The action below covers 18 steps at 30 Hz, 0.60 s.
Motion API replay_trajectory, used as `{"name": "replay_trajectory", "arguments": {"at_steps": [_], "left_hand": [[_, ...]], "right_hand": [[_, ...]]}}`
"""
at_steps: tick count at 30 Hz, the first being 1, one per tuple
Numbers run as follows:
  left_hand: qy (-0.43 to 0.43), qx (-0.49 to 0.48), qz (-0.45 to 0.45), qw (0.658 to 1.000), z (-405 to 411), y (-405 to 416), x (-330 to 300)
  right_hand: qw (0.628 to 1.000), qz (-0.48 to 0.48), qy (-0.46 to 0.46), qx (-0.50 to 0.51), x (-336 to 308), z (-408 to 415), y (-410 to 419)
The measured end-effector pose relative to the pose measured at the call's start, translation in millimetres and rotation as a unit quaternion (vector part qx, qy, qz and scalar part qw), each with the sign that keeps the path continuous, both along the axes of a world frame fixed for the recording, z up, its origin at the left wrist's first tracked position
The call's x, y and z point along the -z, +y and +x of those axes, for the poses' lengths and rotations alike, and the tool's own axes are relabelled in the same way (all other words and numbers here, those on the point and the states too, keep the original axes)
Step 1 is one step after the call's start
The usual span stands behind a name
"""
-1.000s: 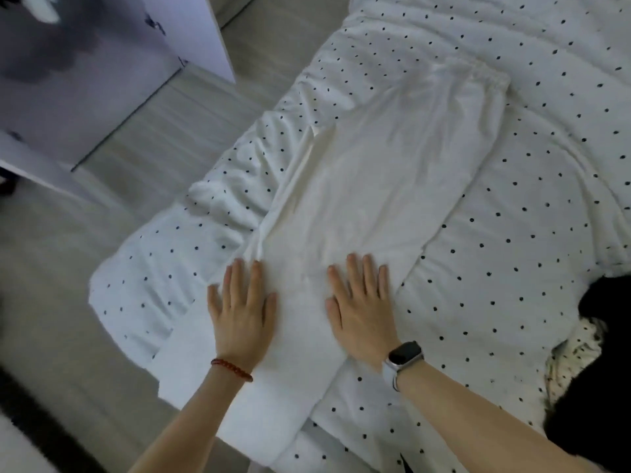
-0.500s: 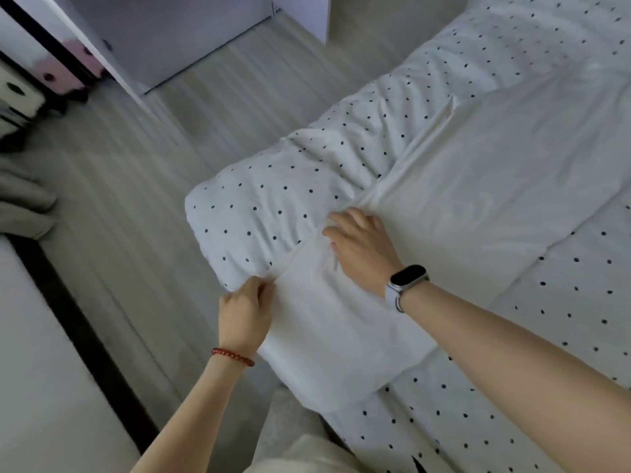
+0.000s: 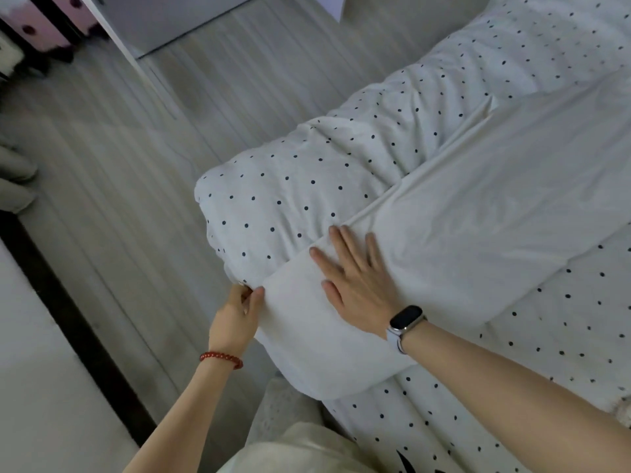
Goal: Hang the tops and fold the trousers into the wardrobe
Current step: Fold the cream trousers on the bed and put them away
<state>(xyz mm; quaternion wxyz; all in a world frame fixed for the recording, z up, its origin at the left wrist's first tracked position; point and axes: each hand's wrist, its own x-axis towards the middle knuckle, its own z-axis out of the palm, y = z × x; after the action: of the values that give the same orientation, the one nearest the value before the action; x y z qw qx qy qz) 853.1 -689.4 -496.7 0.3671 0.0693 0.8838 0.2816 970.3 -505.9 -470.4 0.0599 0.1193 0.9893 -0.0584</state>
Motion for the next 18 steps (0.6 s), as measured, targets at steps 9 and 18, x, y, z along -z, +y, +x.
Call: {"name": "replay_trajectory", "arguments": {"at_steps": [9, 18], "left_hand": [[0.317, 0.240, 0.097, 0.912, 13.4, 61.6, -17.3], [0.325, 0.329, 0.017, 0.886, 44.8, 67.7, -25.2]], "right_hand": [[0.992, 0.038, -0.052, 0.104, -11.7, 29.8, 72.9], [0.988, 0.032, -0.100, 0.118, -19.9, 106.7, 73.3]]}}
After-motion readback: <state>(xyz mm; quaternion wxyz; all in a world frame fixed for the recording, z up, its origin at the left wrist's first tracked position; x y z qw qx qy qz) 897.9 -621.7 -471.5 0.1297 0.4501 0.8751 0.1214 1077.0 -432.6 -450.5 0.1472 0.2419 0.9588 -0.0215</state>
